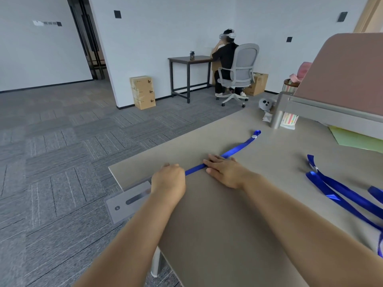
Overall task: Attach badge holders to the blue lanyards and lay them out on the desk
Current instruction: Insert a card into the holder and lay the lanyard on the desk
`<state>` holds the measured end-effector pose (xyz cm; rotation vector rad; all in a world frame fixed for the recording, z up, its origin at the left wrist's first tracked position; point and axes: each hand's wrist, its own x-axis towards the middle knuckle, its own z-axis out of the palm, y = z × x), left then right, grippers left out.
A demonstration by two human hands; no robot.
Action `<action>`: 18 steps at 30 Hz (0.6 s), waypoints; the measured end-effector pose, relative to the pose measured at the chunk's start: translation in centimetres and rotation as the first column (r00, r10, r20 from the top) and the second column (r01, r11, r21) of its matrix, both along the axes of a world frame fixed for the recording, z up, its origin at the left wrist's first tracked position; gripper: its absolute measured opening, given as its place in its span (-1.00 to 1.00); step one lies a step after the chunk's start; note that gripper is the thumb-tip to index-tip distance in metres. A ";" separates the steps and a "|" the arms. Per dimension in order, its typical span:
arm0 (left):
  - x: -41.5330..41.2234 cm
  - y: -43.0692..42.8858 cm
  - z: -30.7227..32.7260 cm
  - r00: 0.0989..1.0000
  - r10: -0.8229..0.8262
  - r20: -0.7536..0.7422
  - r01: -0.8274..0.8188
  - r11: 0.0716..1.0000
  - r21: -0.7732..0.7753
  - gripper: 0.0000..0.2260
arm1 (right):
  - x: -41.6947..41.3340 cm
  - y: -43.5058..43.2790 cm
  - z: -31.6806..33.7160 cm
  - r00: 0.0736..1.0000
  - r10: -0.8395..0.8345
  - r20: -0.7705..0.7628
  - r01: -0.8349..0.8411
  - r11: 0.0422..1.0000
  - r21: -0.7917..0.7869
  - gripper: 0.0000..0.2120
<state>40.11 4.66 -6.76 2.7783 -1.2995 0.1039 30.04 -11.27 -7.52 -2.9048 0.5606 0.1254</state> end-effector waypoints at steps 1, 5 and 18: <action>0.0 -0.1 0.3 1.000 0.010 -0.010 -0.010 1.000 0.012 -0.72 | -0.4 -0.5 0.0 0.999 -0.044 -0.016 0.043 0.999 -0.008 -0.53; -0.9 -1.8 1.0 0.996 -0.085 -0.008 0.085 0.996 0.034 -0.71 | -1.0 -2.7 -0.4 0.980 -0.188 -0.064 0.186 0.982 -0.023 -0.47; -1.3 -6.6 1.4 0.994 -0.105 -0.001 0.105 0.992 0.074 -0.74 | -1.1 -7.6 0.0 0.957 -0.287 0.030 0.287 0.958 0.030 -0.49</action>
